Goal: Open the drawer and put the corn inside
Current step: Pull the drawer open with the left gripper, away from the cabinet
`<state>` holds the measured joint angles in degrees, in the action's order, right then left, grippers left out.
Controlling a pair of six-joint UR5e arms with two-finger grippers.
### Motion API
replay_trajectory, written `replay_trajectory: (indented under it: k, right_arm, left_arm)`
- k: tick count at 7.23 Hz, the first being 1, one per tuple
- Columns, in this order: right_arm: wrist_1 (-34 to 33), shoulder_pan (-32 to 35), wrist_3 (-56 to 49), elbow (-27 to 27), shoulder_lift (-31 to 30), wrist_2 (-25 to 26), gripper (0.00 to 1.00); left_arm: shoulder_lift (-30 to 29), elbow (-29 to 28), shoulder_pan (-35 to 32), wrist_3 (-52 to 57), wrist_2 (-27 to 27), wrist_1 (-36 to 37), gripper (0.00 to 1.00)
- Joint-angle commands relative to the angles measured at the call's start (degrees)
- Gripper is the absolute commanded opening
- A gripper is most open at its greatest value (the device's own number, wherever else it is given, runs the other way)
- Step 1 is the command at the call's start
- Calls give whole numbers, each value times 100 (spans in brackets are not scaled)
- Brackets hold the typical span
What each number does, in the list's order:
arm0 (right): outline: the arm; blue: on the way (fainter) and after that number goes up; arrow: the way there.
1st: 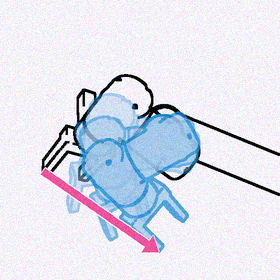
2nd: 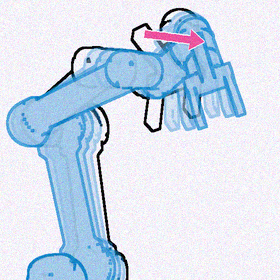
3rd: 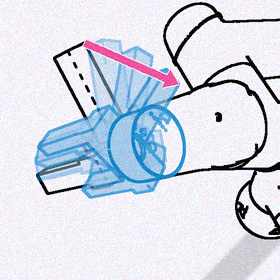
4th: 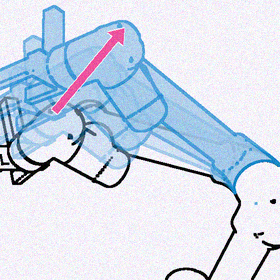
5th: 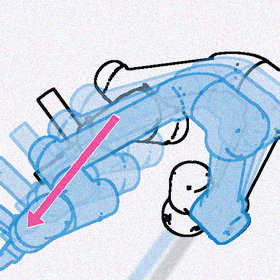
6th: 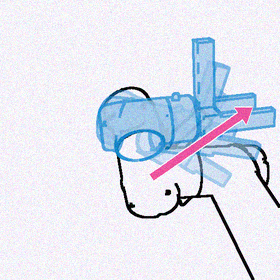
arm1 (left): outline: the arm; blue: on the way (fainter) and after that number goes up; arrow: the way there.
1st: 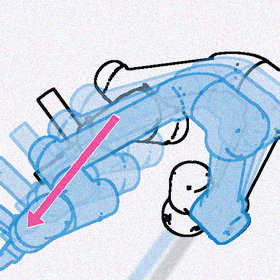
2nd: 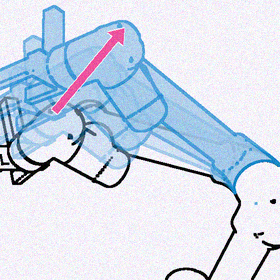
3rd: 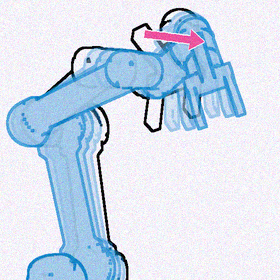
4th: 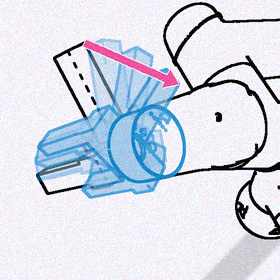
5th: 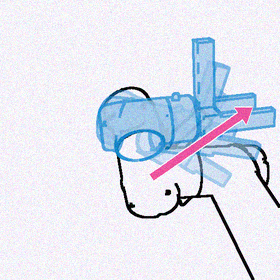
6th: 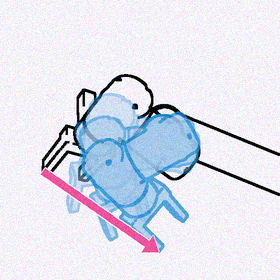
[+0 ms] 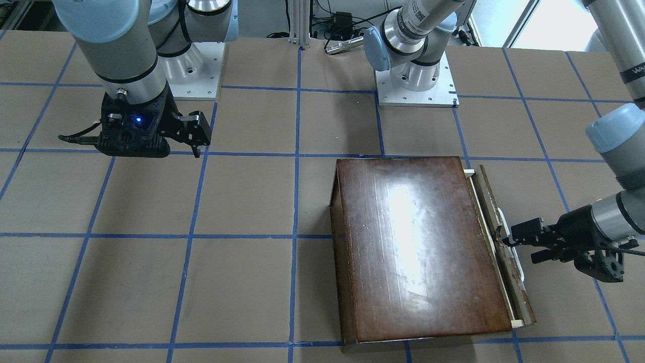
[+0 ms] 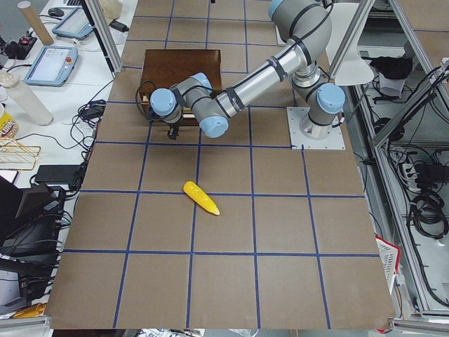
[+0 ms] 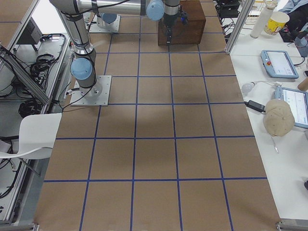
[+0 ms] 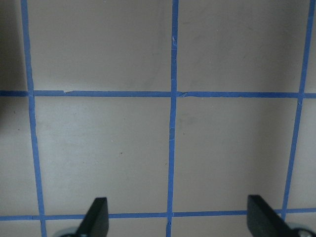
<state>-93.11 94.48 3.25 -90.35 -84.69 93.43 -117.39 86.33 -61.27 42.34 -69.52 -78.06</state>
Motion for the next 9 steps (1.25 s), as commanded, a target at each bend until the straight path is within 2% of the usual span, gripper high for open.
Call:
replay_trajectory:
  k: [1, 5, 9]
  right_arm:
    - [-6, 0, 0, 0, -4, 0, 100]
    - [3, 0, 0, 0, 5, 0, 100]
    - [-6, 0, 0, 0, 5, 0, 100]
  left_arm:
    - [-47, -80, 141, 264, -9, -16, 100]
    - [-91, -239, 168, 660, -237, -52, 100]
    - [-197, -494, 379, 906, -246, -218, 100]
